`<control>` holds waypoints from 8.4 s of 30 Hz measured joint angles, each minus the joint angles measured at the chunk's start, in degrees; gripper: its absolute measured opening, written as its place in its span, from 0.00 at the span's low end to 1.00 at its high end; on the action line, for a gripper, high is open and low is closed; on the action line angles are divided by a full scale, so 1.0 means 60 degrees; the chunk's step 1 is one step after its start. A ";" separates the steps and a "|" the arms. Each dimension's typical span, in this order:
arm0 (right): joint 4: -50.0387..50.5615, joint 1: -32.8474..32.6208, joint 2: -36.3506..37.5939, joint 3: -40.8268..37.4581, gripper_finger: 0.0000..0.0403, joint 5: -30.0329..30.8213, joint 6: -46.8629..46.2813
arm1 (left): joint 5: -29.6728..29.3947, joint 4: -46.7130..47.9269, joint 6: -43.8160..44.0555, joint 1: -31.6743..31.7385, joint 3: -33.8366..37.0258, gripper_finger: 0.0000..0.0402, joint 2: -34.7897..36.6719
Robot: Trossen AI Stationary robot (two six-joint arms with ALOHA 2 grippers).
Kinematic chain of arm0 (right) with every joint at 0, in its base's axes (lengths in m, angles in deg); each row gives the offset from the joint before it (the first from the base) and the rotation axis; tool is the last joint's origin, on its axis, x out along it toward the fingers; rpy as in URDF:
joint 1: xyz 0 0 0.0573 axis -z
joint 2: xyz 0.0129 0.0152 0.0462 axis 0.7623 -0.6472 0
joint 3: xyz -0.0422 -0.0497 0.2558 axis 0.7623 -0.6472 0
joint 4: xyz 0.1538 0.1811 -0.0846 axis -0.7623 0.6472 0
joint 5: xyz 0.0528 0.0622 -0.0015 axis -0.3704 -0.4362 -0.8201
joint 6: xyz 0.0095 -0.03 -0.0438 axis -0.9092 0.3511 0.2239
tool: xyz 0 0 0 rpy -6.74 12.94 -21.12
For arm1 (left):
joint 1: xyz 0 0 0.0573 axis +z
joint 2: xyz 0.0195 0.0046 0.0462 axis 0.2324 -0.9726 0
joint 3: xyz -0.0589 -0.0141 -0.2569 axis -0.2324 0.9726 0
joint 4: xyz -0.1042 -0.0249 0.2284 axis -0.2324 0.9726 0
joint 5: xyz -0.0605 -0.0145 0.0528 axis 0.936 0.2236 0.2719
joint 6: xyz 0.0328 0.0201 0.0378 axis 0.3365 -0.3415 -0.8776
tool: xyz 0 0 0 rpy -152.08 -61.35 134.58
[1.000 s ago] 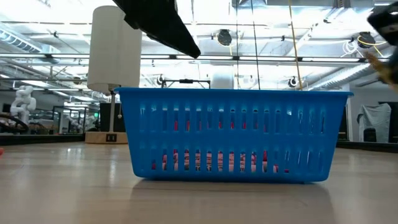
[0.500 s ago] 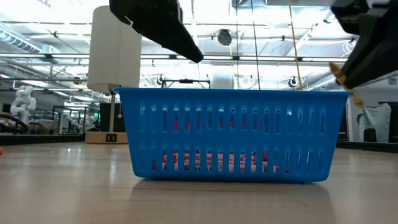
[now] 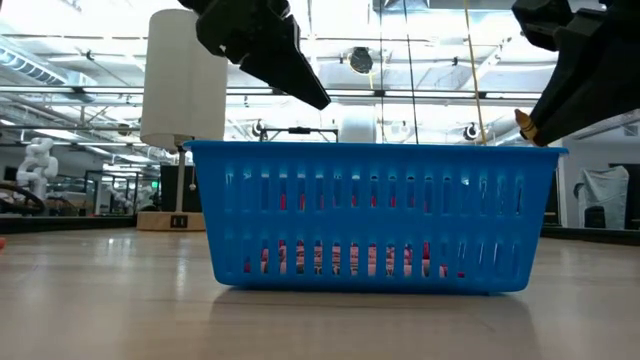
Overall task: Sort crayons
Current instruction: Put the yellow crayon into the red bin, then adjust the bins
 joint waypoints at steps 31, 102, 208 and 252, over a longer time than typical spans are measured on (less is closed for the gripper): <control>-0.2877 -0.0004 0.0000 0.0004 0.02 -0.0030 -0.5062 | 0.0205 -0.0004 0.2495 -0.0982 0.0000 0.20 0.0000; -0.7092 0.4360 -0.1818 0.0067 0.25 -0.4594 -0.2425 | -0.1825 0.1835 0.6700 -0.3737 0.2269 0.20 0.1668; -0.2832 0.5255 -0.1487 0.2714 0.00 -0.6787 -0.0337 | -0.1942 0.4869 1.2018 -0.4642 0.4034 0.20 0.2444; -0.5985 0.0808 -0.4900 0.3650 0.00 -0.1759 -0.2780 | -0.3237 0.3840 1.1519 -0.4642 0.4054 0.20 0.2444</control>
